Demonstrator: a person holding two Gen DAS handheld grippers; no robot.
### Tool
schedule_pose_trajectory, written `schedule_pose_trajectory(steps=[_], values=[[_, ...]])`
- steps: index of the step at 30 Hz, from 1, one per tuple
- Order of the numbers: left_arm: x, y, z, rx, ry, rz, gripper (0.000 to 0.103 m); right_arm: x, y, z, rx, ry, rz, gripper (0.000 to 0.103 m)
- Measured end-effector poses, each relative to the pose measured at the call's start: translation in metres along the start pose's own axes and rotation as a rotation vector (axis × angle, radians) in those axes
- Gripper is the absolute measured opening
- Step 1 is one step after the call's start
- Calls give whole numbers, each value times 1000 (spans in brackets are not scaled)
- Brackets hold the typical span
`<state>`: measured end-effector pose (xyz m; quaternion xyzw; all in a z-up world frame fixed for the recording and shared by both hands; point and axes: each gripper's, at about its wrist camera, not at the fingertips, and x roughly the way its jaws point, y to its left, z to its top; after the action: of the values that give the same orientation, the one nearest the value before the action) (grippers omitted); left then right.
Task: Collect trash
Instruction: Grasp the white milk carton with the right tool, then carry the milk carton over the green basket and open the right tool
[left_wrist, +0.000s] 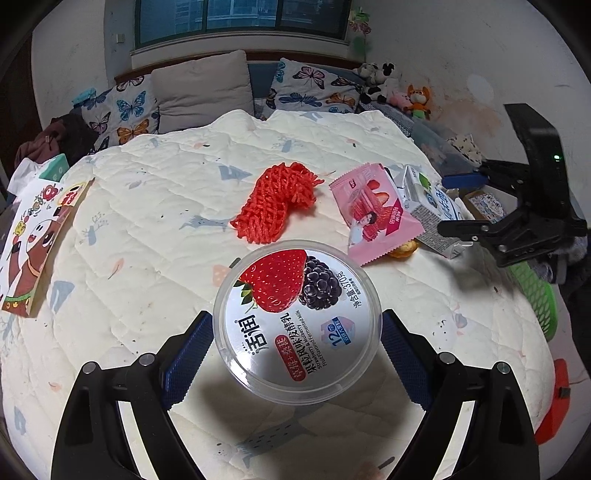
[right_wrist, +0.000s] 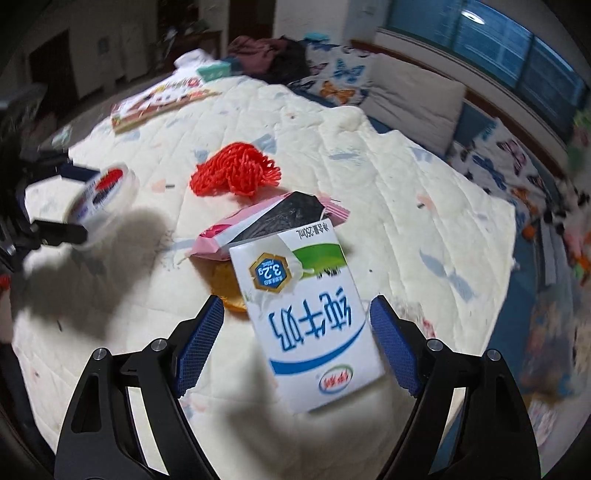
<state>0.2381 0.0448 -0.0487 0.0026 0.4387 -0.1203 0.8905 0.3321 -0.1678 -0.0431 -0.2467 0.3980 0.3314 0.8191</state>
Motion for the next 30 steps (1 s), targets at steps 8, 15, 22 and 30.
schedule_pose_trajectory(steps=[8, 15, 22, 30], values=[[3, 1, -2, -7, 8, 6, 87, 23, -5, 0, -67, 58, 43, 80], [-3, -1, -2, -2, -4, 9, 87, 16, -4, -3, -13, 33, 52, 72], [-14, -14, -2, 19, -25, -16, 87, -27, 0, -18, 152, -49, 71, 71], [-27, -49, 1, 90, -39, -81, 87, -97, 0, -67, 355, -115, 36, 71]])
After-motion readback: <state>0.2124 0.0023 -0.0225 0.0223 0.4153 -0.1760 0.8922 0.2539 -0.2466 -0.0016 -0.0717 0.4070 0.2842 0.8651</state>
